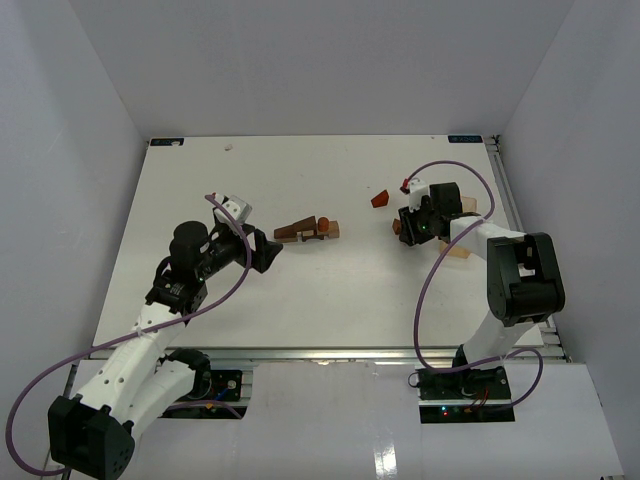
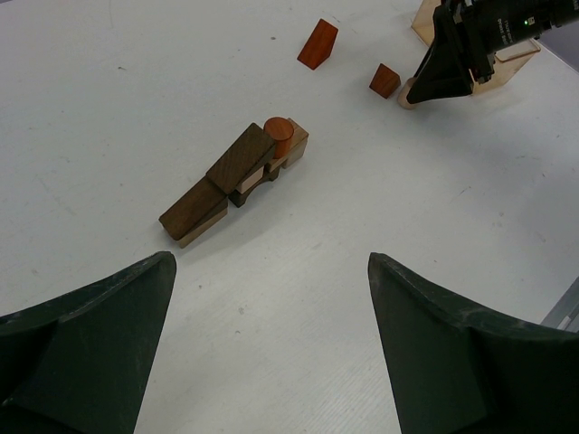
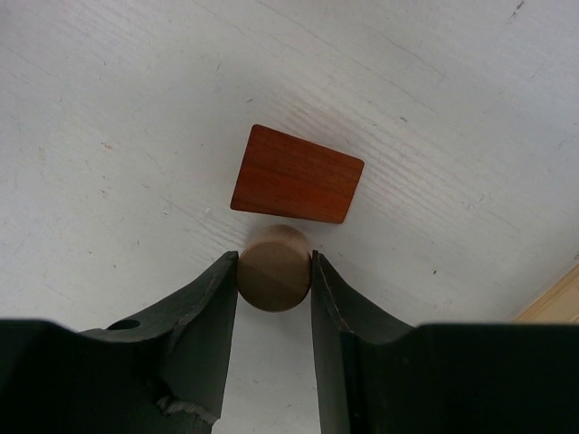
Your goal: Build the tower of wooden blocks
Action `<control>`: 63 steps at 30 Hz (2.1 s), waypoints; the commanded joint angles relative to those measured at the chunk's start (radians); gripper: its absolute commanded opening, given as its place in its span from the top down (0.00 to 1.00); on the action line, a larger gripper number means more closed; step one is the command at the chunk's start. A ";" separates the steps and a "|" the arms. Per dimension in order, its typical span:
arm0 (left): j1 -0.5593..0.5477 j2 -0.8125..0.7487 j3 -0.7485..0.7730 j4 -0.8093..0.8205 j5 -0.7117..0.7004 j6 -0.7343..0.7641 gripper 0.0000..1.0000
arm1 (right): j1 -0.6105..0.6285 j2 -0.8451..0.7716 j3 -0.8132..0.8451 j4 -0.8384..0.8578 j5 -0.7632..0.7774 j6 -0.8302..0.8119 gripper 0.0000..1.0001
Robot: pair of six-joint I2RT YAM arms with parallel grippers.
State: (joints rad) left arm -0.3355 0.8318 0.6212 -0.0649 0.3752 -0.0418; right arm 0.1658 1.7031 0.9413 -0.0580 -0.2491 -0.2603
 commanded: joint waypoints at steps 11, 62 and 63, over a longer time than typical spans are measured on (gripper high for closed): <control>0.003 -0.011 0.017 -0.010 0.016 0.006 0.02 | 0.048 -0.248 0.144 -0.286 -0.206 -0.340 0.92; 0.003 -0.022 0.024 -0.019 0.038 0.019 0.02 | 0.341 0.466 1.016 -0.845 -0.335 -0.856 0.90; 0.003 -0.022 0.024 -0.019 0.038 0.019 0.02 | 0.341 0.470 1.016 -0.839 -0.334 -0.852 0.90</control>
State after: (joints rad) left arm -0.3355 0.8333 0.6212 -0.0799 0.4023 -0.0264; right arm 0.5026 2.1603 1.9111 -0.9384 -0.5537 -1.1382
